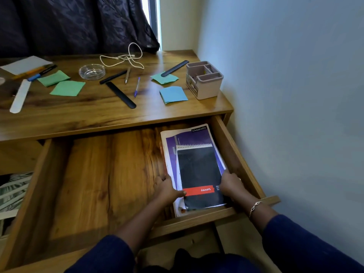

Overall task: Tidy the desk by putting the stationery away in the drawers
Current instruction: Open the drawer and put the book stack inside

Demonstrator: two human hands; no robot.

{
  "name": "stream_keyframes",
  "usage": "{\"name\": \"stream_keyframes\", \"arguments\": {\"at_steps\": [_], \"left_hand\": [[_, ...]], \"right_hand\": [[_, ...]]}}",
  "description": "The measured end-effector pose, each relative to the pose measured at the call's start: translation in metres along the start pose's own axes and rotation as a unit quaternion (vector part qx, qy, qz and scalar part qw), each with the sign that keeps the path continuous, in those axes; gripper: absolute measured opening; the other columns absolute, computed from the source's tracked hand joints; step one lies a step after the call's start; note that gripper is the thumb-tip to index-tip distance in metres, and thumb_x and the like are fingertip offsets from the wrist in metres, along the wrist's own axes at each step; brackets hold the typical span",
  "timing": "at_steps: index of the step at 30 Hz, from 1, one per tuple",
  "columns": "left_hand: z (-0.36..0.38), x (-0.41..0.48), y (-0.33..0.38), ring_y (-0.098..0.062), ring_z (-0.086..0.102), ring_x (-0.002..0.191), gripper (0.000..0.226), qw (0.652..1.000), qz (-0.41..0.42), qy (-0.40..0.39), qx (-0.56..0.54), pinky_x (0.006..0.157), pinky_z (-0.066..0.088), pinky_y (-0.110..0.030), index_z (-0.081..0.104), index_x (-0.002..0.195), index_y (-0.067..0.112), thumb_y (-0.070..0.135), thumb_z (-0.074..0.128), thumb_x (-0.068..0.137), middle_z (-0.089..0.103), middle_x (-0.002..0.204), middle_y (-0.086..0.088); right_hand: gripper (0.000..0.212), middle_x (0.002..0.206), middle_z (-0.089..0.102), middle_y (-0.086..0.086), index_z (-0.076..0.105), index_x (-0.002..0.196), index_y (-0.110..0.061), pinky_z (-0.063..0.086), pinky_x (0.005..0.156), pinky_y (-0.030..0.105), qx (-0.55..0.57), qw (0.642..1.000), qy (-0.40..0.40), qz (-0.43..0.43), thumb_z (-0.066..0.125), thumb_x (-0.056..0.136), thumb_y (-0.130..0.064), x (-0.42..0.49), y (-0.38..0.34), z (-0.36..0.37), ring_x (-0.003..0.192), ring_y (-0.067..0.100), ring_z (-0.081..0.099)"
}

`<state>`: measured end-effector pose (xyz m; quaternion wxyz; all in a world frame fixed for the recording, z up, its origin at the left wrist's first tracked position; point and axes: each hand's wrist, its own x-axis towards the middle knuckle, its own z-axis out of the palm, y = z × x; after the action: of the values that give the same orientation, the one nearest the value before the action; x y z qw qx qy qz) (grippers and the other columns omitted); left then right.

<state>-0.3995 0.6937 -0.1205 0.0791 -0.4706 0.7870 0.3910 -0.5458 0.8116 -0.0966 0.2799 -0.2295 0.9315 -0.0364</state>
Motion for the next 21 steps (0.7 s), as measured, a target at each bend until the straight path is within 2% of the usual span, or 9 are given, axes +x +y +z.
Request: {"name": "stream_keyframes", "arguments": {"at_steps": [2, 4, 5, 9, 13, 15, 18, 21], "left_hand": [[0.005, -0.001, -0.001, -0.03, 0.027, 0.137, 0.098, 1.0, 0.002, 0.019, -0.008, 0.102, 0.038, -0.033, 0.011, 0.148, 0.013, 0.035, 0.074, 0.076, 0.01, 0.152, -0.014], [0.01, -0.003, 0.0, -0.03, 0.024, 0.139, 0.106, 1.0, 0.011, 0.028, 0.0, 0.104, 0.037, -0.035, -0.002, 0.149, 0.018, 0.033, 0.074, 0.077, 0.007, 0.154, -0.013], [0.011, -0.005, 0.002, -0.03, 0.022, 0.139, 0.105, 0.999, 0.016, 0.034, 0.005, 0.105, 0.037, -0.036, -0.003, 0.149, 0.021, 0.033, 0.073, 0.077, 0.006, 0.154, -0.012], [0.015, -0.012, 0.01, -0.032, 0.015, 0.142, 0.089, 0.999, 0.027, 0.029, 0.008, 0.107, 0.033, -0.037, 0.017, 0.148, 0.022, 0.034, 0.072, 0.079, 0.004, 0.156, -0.011], [0.018, -0.016, 0.019, -0.031, 0.011, 0.143, 0.073, 0.994, 0.02, 0.004, -0.103, 0.113, 0.028, -0.038, 0.035, 0.141, 0.014, 0.027, 0.072, 0.079, 0.005, 0.156, -0.014], [0.019, -0.017, 0.022, -0.031, 0.0, 0.144, 0.063, 0.99, 0.013, 0.005, -0.14, 0.113, 0.022, -0.037, 0.043, 0.136, 0.013, 0.023, 0.07, 0.081, -0.005, 0.156, -0.012], [0.021, -0.015, 0.024, -0.026, -0.019, 0.143, 0.049, 0.993, 0.033, 0.017, -0.108, 0.116, 0.008, -0.04, 0.049, 0.131, 0.014, 0.022, 0.065, 0.085, -0.018, 0.156, -0.007], [0.023, -0.014, 0.027, -0.024, -0.02, 0.142, 0.048, 0.996, 0.059, -0.004, -0.07, 0.117, 0.005, -0.042, 0.048, 0.13, 0.01, 0.025, 0.062, 0.087, -0.015, 0.157, -0.003]], "right_hand": [[0.062, 0.141, 0.033, 0.023, 0.023, 0.14, 0.002, 0.037, 0.101, 0.036, -0.029, 0.998, 0.051, -0.038, 0.054, 0.091, -0.019, -0.006, 0.0, 0.01, 0.127, 0.036, 0.039], [0.069, 0.143, 0.029, 0.019, 0.021, 0.142, -0.003, 0.035, 0.104, 0.037, -0.072, 0.987, 0.111, -0.097, 0.056, 0.09, -0.032, -0.009, -0.001, 0.012, 0.13, 0.033, 0.035], [0.074, 0.144, 0.028, 0.017, 0.02, 0.142, -0.005, 0.034, 0.104, 0.038, -0.081, 0.982, 0.118, -0.125, 0.057, 0.088, -0.04, -0.008, -0.002, 0.01, 0.13, 0.032, 0.034], [0.089, 0.145, 0.029, 0.013, 0.02, 0.142, -0.008, 0.034, 0.105, 0.038, -0.096, 0.979, 0.039, -0.175, 0.066, 0.078, -0.048, 0.002, -0.003, 0.007, 0.132, 0.029, 0.034], [0.086, 0.151, 0.018, 0.012, 0.02, 0.144, -0.011, 0.031, 0.108, 0.037, -0.091, 0.979, 0.008, -0.182, 0.068, 0.079, -0.041, 0.007, 0.004, 0.006, 0.137, 0.029, 0.027], [0.088, 0.153, 0.011, 0.013, 0.017, 0.145, -0.013, 0.032, 0.109, 0.038, -0.077, 0.982, -0.002, -0.174, 0.068, 0.079, -0.039, 0.008, 0.006, 0.006, 0.139, 0.029, 0.023], [0.087, 0.153, 0.011, 0.013, 0.016, 0.146, -0.014, 0.033, 0.109, 0.039, -0.059, 0.986, 0.0, -0.158, 0.067, 0.08, -0.04, 0.007, 0.006, 0.009, 0.138, 0.03, 0.024], [0.087, 0.155, 0.002, 0.017, 0.012, 0.147, -0.014, 0.026, 0.113, 0.041, -0.073, 0.986, -0.003, -0.147, 0.063, 0.083, -0.041, 0.004, 0.005, 0.011, 0.141, 0.033, 0.017]]}}
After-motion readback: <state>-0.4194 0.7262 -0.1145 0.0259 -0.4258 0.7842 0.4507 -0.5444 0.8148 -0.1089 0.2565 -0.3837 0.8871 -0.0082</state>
